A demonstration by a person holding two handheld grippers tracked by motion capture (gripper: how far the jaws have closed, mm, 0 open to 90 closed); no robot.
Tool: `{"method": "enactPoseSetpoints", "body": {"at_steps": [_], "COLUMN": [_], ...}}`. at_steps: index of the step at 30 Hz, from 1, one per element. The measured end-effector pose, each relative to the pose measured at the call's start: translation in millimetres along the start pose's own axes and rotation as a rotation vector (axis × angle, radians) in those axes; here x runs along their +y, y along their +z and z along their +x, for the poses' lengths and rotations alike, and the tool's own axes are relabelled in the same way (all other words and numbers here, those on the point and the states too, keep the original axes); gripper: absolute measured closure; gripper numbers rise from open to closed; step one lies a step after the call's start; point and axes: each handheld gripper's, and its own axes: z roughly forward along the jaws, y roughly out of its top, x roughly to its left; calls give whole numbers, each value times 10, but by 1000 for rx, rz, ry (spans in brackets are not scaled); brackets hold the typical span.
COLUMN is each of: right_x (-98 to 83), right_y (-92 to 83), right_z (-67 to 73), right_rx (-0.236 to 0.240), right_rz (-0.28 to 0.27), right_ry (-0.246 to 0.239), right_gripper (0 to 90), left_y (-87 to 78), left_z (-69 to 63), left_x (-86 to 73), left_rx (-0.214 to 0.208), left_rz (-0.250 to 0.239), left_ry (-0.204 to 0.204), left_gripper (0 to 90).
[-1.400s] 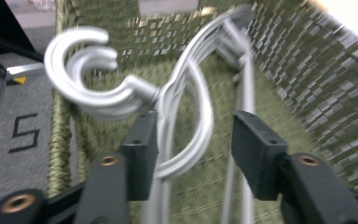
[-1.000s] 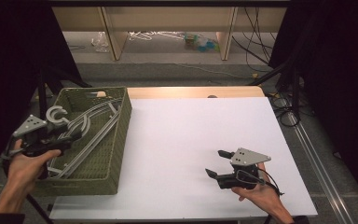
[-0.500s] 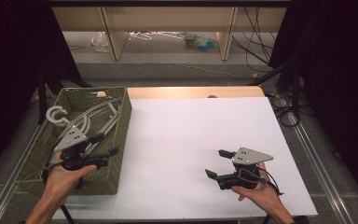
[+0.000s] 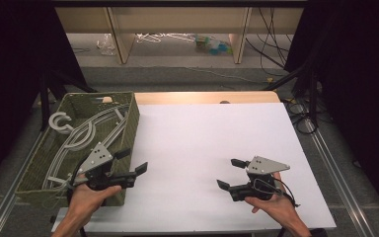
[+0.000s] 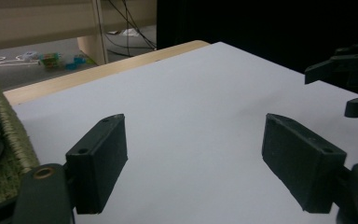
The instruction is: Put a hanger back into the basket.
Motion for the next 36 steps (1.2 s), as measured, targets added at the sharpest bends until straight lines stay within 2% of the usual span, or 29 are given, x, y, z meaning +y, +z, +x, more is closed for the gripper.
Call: {"method": "enactPoseSetpoints", "body": {"at_steps": [3,5,6,7,9,11,13,15,18,20,21,22,24,25,26,28,29,30,31,32,36], "right_x": [0,-1,-1,0,-3,-20,-43,-66,-110,-135,-151,-162,-183,-191,-196,-211,-211,-213,-208,-204,-206], "right_y": [-5,-2,-9,-19,-56,-91,-112,-146,-178,-219,-228,-250,-287,-302,-319,-337,-358,-361,-365,-352,-338], "right_z": [18,23,41,42,61,93,113,140,173,189,199,206,217,221,227,224,228,215,220,222,229], "right_rx": [3,4,11,5,0,3,3,-8,-19,-23,-18,-15,-32,-39,-35,-40,-47,-57,-48,-36,-41], "right_rz": [7,-10,-3,-12,-9,-6,-10,-1,-5,1,-5,7,5,3,2,-13,-4,-17,-6,-8,0], "right_ry": [9,-3,8,-6,-14,4,3,11,17,30,45,50,51,52,61,58,62,45,61,69,49], "right_gripper": [169,169,169,169,167,167,166,167,167,167,168,169,169,169,169,169,169,169,169,169,169], "left_y": [21,40,42,50,62,76,99,120,124,120,122,105,103,93,89,85,85,84,83,85,88], "left_z": [-105,-172,-193,-217,-238,-264,-299,-333,-378,-378,-381,-362,-330,-330,-308,-308,-308,-329,-321,-325,-330], "left_x": [-41,-87,-117,-161,-246,-321,-386,-421,-411,-405,-411,-401,-400,-404,-401,-403,-400,-406,-402,-405,-409], "left_rx": [-24,-24,-17,-19,-29,-24,-28,-23,-36,-45,-54,-50,-64,-49,-52,-62,-64,-55,-66,-71,-72], "left_rz": [-8,-18,-23,-31,-19,-3,12,19,18,11,1,7,-10,-7,-8,-7,-10,-9,-8,-7,-2], "left_ry": [21,22,38,22,17,15,-7,34,40,61,41,58,44,25,45,33,47,26,49,46,32], "left_gripper": [198,196,196,200,203,203,199,201,200,199,199,198,198,199,199,198,197,197,197,194,189]}}
